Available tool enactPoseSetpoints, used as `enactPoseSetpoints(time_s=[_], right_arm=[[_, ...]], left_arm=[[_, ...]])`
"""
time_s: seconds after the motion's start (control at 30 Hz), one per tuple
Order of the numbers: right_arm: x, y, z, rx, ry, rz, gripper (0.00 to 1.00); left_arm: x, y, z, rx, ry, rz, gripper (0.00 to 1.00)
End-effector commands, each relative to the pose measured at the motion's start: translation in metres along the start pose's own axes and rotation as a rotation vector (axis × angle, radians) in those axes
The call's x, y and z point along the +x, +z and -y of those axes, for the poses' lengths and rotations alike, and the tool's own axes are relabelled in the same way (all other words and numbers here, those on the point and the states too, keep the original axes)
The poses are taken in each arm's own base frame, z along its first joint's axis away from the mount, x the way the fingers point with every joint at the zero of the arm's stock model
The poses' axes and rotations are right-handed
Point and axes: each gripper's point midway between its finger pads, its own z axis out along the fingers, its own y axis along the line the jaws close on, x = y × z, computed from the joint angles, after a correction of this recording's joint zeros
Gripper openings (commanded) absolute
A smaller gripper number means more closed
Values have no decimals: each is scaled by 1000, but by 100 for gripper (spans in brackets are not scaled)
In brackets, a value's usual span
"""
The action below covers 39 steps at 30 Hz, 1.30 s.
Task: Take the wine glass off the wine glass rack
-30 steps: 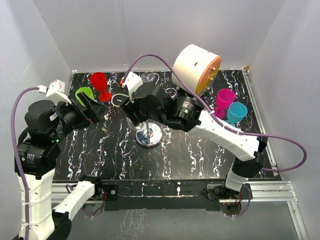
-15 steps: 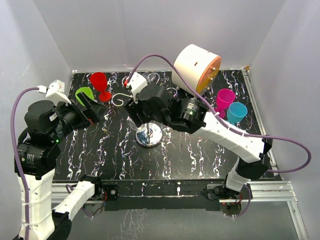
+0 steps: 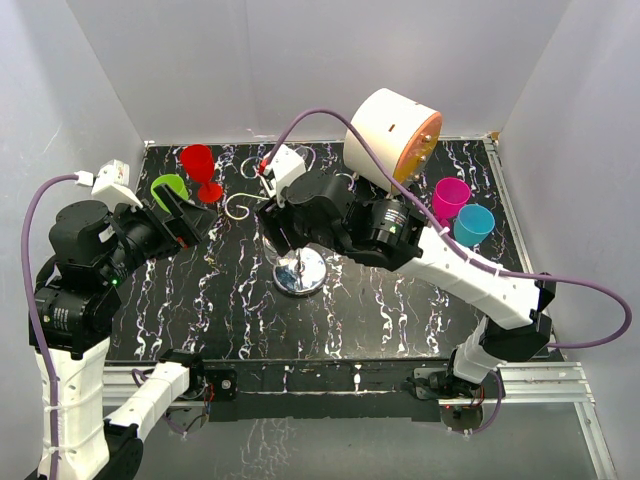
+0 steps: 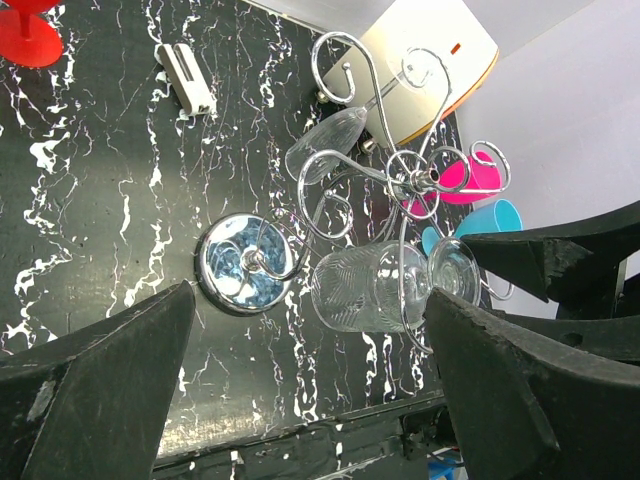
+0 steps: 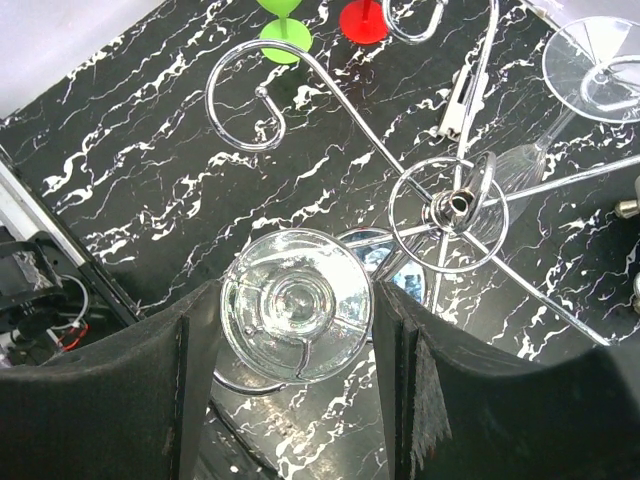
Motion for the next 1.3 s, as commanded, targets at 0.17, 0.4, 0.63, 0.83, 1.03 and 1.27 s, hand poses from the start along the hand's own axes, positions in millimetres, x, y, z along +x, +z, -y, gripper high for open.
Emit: enactPoseSetpoints(time_s=[0.17,0.4,0.63,0.83,1.03,1.27], right_arm=[[-33,-16,15,83,222,145,0],[-33,-24,29,129,286,149,0],[-24,-29,37,150,319,127,0],[-23,-38,39,140,340,137,0],[-21,-44,33,84,347,150,0],[-17,-48,23,11,329,145,0]], left_arm=[[-1,-5,6,29,3,4,99],[-1,-7,6,27,6,9,99],[-3,-5,9,40,1,10,99],[-2,-2,12,56,-7,3,99],[0,0,12,59,-12,-3,99],[0,-1,13,66,-15,-4,99]])
